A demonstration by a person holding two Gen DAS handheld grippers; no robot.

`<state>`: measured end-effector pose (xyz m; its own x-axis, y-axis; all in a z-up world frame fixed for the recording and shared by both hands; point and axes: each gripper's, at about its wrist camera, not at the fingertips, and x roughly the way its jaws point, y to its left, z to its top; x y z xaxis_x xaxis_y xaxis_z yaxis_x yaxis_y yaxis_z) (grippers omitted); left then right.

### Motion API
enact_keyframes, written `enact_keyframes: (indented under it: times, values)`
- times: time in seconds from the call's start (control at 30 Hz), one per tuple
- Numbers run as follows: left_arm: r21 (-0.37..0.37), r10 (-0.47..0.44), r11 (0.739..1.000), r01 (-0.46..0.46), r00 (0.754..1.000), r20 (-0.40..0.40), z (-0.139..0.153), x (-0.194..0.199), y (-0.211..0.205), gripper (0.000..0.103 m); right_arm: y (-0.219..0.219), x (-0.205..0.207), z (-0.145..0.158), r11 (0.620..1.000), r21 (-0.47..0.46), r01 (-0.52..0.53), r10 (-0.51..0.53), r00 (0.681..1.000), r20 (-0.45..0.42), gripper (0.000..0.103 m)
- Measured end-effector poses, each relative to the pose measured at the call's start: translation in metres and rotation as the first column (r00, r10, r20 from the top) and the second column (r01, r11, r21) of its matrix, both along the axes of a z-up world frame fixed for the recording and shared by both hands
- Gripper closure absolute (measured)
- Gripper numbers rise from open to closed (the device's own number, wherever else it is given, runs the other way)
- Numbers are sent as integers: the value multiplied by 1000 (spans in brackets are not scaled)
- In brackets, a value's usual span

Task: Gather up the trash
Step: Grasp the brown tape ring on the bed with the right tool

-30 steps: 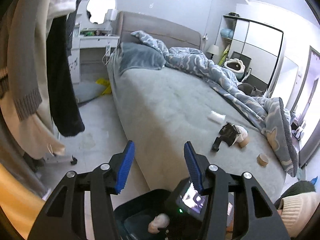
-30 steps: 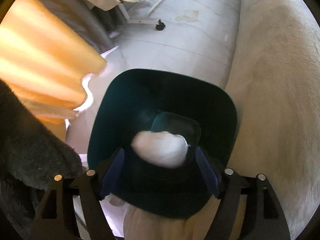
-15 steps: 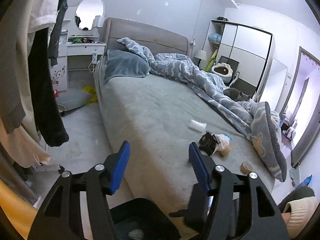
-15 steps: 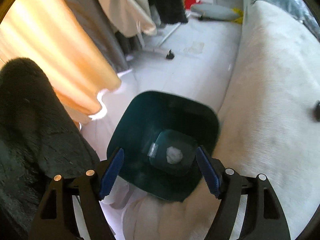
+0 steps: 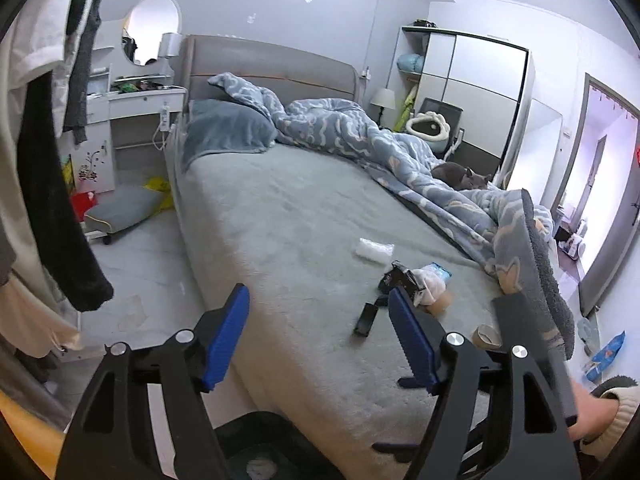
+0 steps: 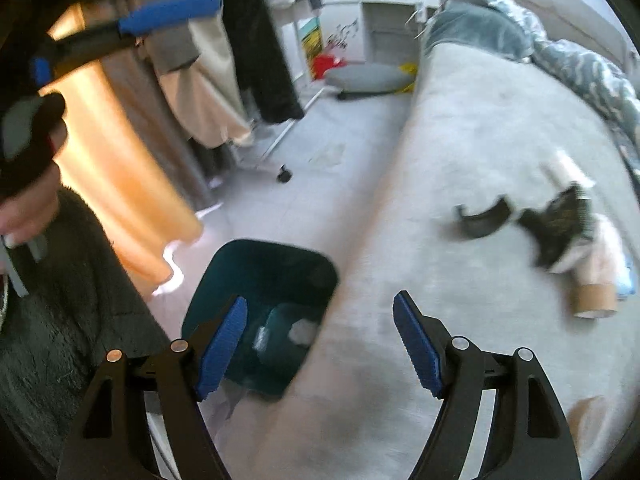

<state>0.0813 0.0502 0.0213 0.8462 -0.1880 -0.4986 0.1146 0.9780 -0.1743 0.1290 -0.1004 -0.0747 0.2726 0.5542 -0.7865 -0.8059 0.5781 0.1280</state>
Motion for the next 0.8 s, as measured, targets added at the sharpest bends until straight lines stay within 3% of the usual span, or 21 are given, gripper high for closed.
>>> enact_keyframes:
  times: [0.17,0.4,0.8]
  values:
    - [1,-28,1000,28,999,-31,-16,17,-13,27,-27,12,7,998,38,58,-59,998,21,26]
    - [-71,-49,997,44,996,-68,-36,38,-22,26,-73,27,10,982,93,167,-171,985,32,26]
    - [-31,-107,994,104,989,-104,-61,76,-52,26,-151,45,10,932,142,332,-344,937,66,26]
